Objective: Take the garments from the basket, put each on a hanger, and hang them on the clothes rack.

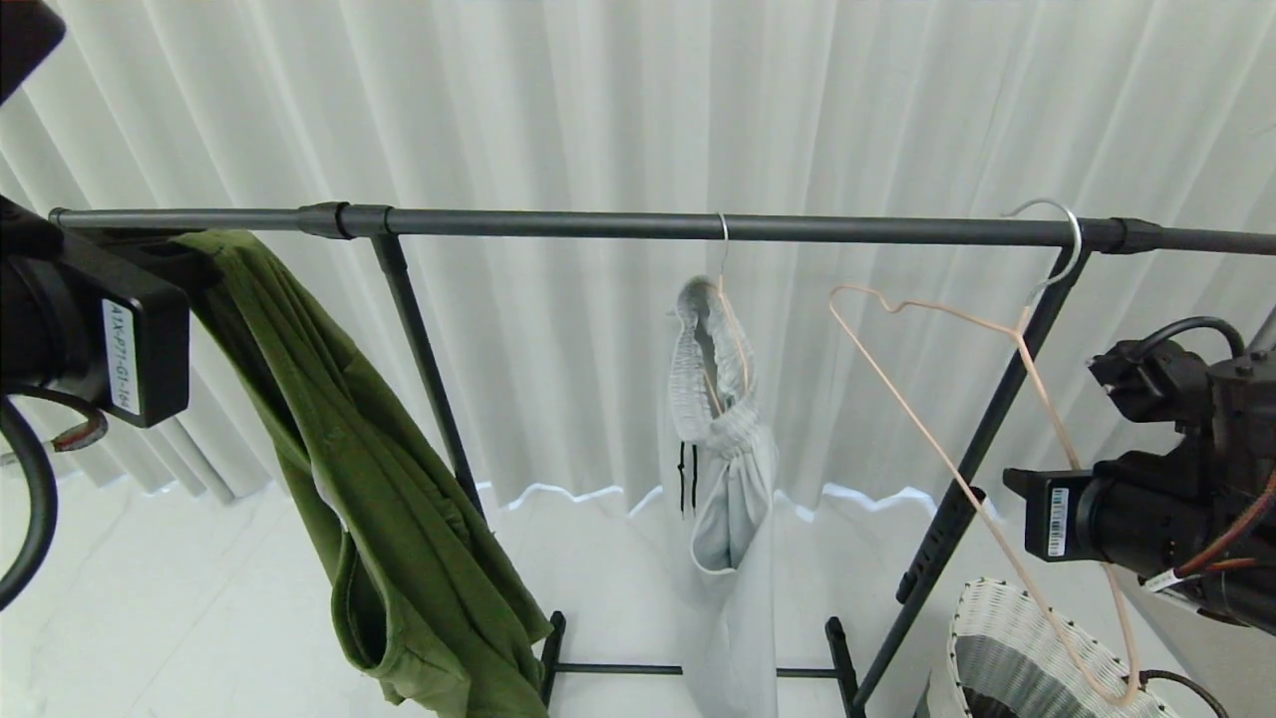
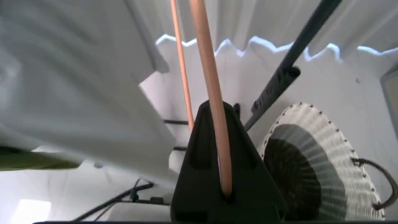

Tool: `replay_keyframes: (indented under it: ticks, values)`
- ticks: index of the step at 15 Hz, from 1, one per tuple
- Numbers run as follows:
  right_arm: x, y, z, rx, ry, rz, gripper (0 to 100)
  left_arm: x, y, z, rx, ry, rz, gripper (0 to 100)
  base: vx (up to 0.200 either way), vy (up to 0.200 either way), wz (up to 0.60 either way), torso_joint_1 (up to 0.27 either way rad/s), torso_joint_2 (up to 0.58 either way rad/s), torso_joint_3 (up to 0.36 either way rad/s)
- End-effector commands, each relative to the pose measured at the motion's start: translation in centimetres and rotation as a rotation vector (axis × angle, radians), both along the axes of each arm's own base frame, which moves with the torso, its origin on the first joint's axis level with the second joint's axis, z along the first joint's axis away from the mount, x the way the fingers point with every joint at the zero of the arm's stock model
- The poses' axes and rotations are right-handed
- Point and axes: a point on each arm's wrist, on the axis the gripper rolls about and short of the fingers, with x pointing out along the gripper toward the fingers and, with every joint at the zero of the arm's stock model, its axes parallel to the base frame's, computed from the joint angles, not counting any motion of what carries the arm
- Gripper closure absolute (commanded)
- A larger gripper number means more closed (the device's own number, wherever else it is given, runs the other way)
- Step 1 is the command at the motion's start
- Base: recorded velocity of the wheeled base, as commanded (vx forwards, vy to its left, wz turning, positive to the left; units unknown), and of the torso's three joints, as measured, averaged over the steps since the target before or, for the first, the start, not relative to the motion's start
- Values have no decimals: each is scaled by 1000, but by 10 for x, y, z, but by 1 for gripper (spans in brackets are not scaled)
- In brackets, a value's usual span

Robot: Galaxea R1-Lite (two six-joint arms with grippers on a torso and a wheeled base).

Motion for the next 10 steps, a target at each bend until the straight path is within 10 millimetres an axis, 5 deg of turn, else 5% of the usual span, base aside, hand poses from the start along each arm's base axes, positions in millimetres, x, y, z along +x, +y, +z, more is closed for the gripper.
replay_keyframes:
  ticks: [1,6,10]
  values:
    - [-6,-3,4,3,-21,11,100,0,0,0,0,1,1,100,-200,0,0,7,-2,7]
    - [-26,-8,1,-82,-15,95,100,1,-1,-2,6,8,0,100,-200,0,0,2,2,3]
    - [-52,4,11,-70,-27,256,100,3,-5,-12,30,40,-14,100,0,0,0,0,0,0]
